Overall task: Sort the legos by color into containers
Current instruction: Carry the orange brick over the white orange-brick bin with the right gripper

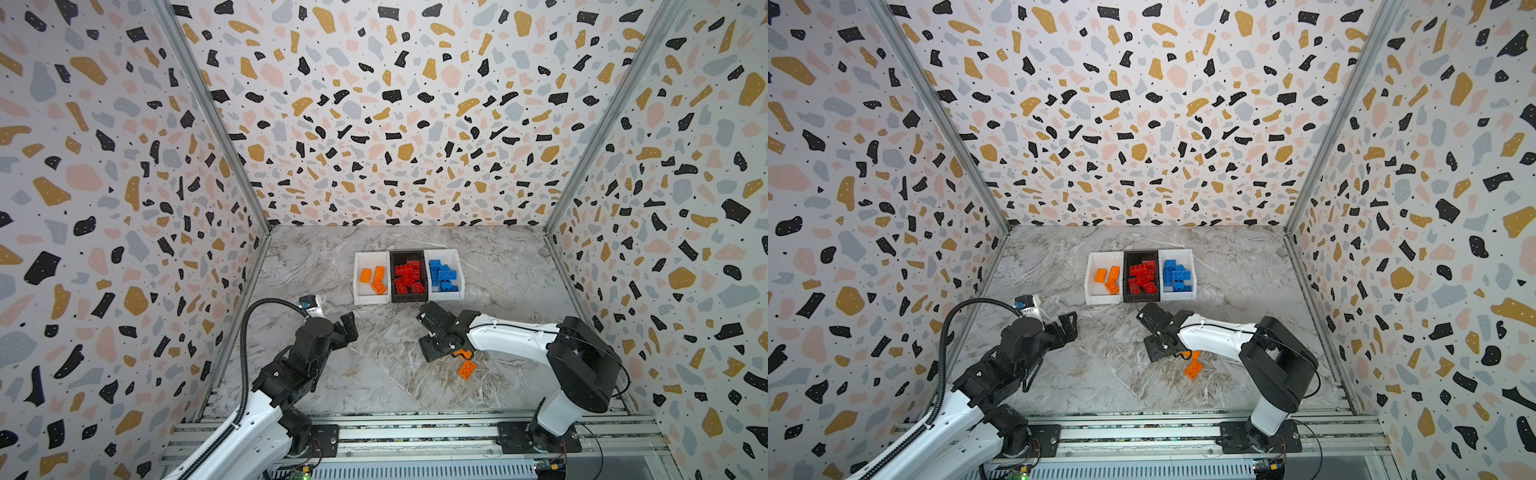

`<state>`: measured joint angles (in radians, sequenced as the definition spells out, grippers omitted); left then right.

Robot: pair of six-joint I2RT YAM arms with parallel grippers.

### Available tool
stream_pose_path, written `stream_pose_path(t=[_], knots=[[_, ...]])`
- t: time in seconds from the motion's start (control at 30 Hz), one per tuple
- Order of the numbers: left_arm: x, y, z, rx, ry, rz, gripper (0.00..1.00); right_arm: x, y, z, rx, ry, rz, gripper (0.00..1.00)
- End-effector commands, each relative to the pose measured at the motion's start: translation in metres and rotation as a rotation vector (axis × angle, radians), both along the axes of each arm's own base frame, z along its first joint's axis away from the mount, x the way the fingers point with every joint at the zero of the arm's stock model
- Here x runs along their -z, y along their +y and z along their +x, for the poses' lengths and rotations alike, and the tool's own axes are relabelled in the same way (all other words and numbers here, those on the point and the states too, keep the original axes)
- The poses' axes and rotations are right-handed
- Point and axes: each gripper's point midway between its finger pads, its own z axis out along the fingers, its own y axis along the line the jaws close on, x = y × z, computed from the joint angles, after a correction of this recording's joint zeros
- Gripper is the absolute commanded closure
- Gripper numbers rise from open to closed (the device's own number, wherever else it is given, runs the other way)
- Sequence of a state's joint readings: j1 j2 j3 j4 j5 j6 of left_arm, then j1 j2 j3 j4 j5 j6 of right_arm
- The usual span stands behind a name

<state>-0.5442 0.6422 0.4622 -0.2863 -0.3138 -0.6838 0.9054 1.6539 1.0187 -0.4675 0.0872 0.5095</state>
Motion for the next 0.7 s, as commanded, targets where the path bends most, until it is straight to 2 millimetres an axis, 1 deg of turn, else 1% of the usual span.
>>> stream_pose_path(t=[0.0,0.1,0.2,0.3,0.4,0.47,0.6,0.67], knots=[[0.011,-0.007,-0.004,0.019,0.018,-0.064,0.00,-0.063,0.031,0.028,-0.028,-0.133,0.107,0.41],[0.021,-0.011,-0.008,0.033,0.037,-0.100,0.00,-0.094,0.061,0.054,-0.068,-0.213,0.170,0.41],[0.027,-0.018,-0.011,0.059,0.042,-0.152,0.00,-0.111,0.092,0.083,-0.117,-0.277,0.193,0.41],[0.033,-0.028,-0.015,0.089,0.053,-0.226,0.00,-0.123,0.125,0.111,-0.166,-0.334,0.210,0.41],[0.036,-0.034,-0.017,0.108,0.063,-0.268,0.00,-0.128,0.149,0.137,-0.193,-0.370,0.218,0.41],[0.032,-0.036,-0.019,0.121,0.056,-0.281,0.00,-0.128,0.160,0.153,-0.198,-0.382,0.220,0.41],[0.021,-0.033,-0.023,0.127,0.031,-0.278,0.00,-0.123,0.176,0.183,-0.205,-0.396,0.224,0.40],[0.016,-0.032,-0.024,0.132,0.021,-0.276,0.00,-0.122,0.181,0.194,-0.207,-0.400,0.230,0.37]])
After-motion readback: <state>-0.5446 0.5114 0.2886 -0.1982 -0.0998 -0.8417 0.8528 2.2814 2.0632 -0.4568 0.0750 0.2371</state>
